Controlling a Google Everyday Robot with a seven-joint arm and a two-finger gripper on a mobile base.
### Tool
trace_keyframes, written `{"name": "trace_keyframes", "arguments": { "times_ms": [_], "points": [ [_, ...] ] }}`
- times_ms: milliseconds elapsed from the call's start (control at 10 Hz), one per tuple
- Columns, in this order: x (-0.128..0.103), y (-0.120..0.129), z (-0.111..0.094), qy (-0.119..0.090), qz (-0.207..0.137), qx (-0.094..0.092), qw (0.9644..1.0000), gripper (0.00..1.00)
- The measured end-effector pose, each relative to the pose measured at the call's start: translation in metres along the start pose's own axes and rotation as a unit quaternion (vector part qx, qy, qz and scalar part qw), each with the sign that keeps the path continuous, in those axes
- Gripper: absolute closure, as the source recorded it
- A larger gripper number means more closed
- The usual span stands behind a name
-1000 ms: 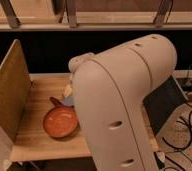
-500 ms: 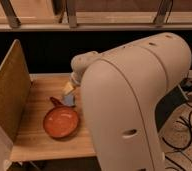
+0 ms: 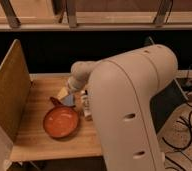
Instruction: Wipe the white sponge on the table
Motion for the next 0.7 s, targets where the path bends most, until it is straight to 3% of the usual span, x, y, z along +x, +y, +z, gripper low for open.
{"name": "trace_keyframes", "arguments": {
  "times_ms": [700],
  "points": [
    [0.010,-0.030,0.053,0.033,0.055,0.001,0.9979,0.24]
  ]
}}
